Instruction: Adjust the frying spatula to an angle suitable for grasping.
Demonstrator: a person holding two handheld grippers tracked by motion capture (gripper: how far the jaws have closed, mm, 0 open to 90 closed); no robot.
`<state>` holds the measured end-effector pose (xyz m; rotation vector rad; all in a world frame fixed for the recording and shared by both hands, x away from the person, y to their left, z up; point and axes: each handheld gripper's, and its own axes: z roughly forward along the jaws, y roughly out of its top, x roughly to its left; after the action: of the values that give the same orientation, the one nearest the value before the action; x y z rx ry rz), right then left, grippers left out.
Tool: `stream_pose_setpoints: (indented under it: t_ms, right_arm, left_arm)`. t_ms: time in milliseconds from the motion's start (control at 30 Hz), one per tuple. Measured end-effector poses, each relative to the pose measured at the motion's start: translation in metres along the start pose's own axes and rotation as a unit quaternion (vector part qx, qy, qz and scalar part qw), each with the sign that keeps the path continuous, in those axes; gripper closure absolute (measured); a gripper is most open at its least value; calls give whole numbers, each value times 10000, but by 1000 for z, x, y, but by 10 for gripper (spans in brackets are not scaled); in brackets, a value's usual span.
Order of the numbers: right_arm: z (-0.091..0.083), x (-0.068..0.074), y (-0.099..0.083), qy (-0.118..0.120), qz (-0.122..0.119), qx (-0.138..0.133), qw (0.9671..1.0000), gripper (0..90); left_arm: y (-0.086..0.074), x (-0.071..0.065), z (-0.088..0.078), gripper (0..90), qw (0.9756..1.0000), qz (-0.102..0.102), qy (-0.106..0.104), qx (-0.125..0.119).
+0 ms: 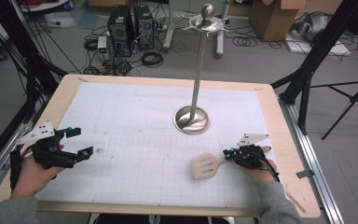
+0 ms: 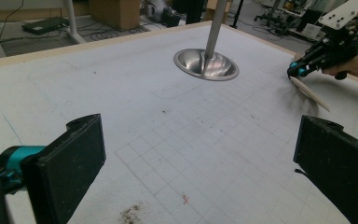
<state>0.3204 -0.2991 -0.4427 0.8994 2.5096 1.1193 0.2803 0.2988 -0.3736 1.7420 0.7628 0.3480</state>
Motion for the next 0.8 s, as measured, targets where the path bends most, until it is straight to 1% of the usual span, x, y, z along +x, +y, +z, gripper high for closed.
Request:
stream_pose_setpoints:
  t_ms: [233,433,533,667,733,767,800]
  right_arm:
    - [-11,11,-10,29,16,13,10000,900]
    - [-22,22,-19,90,-126,51,9999,900]
    - [-28,27,-24,104,-154,57,9998,900]
    - [-32,29,-29,152,-122,13,9998,900]
    - [-32,27,-31,217,43,-91,9997,900]
    - [-33,26,-33,230,69,-131,9996,900]
    - [-35,25,-33,123,18,-159,9998,900]
  left_arm:
    - [1,0,1,26,10000,-9,-28,-35]
    - [1,0,3,26,10000,-4,-50,-7]
    - [2,-1,5,26,10000,-1,-81,7]
    - [3,-1,8,26,9999,27,-96,8]
    - [3,-1,9,26,9999,30,-107,23]
    - [3,-1,10,26,9999,12,-124,18]
    - [3,-1,11,26,9999,23,-123,24]
